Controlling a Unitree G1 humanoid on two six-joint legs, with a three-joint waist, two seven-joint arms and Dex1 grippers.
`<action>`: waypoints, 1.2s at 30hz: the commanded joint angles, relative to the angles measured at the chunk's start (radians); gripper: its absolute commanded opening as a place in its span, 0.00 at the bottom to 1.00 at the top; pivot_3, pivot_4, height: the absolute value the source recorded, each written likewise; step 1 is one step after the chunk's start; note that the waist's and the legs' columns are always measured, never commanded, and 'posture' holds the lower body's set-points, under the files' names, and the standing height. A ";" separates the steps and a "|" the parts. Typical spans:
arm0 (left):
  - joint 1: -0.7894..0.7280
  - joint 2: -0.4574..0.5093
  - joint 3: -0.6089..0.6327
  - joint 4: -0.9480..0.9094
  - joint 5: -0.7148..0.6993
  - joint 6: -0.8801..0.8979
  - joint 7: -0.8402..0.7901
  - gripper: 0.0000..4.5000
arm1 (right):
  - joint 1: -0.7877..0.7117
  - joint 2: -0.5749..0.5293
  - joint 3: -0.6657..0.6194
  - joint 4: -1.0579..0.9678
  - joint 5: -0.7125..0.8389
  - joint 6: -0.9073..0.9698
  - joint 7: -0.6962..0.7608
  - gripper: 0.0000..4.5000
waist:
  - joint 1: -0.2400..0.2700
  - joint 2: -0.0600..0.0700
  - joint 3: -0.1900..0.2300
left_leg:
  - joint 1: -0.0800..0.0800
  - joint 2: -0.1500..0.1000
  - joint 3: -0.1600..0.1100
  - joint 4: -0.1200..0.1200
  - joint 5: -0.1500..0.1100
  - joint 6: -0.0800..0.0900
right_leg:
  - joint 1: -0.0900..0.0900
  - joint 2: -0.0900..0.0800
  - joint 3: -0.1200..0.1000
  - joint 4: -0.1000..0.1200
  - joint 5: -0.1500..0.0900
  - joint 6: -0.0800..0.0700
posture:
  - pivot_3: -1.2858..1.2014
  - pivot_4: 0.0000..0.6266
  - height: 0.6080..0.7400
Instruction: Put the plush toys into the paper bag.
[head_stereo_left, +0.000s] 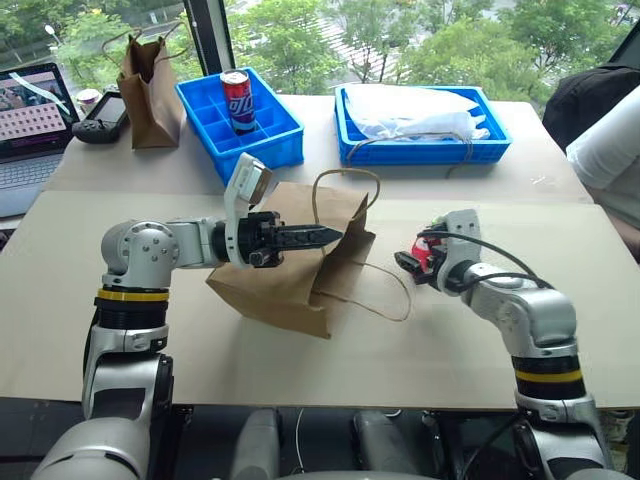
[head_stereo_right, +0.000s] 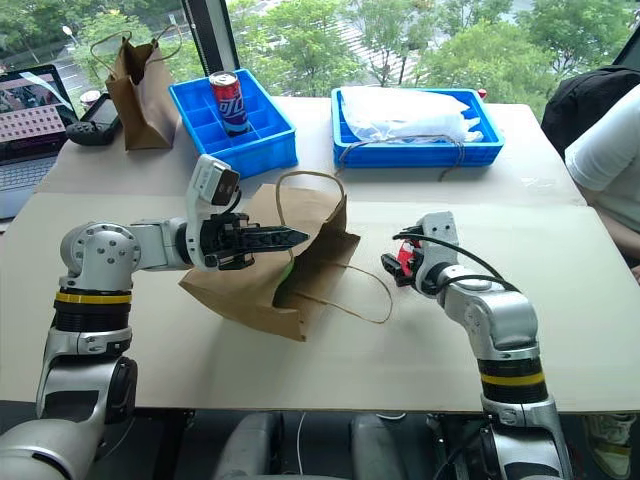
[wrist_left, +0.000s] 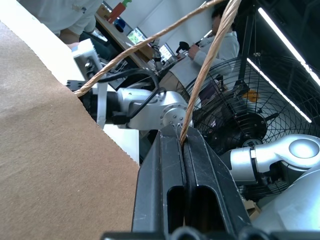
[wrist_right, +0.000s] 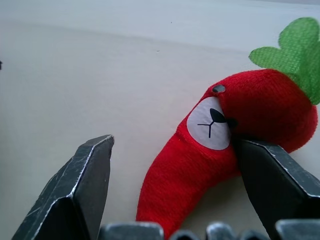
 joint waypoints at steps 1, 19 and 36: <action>-0.015 0.013 0.017 -0.027 -0.017 0.000 -0.004 0.00 | 0.038 0.006 0.010 0.009 -0.057 -0.059 0.009 0.62 | 0.000 0.000 0.000 | 0.000 0.000 0.000 0.000 0.000 0.000 | 0.000 0.000 0.000 0.000 0.000 0.000 | 0.52 0.24 0.75; -0.025 0.015 -0.019 -0.011 0.000 -0.013 -0.034 0.00 | 0.041 -0.335 -0.087 -0.517 0.273 0.016 0.513 0.01 | -0.003 0.001 0.001 | 0.000 0.000 -0.001 0.000 0.000 0.000 | 0.000 0.001 0.000 0.000 0.000 0.000 | 0.52 0.24 0.75; -0.009 0.016 0.008 -0.041 -0.022 -0.001 -0.007 0.00 | -0.131 0.101 0.232 -0.226 0.153 -0.125 0.449 0.19 | 0.002 0.000 0.001 | 0.000 0.000 -0.001 0.000 0.000 0.000 | 0.000 0.000 -0.001 0.001 0.000 0.000 | 0.52 0.24 0.75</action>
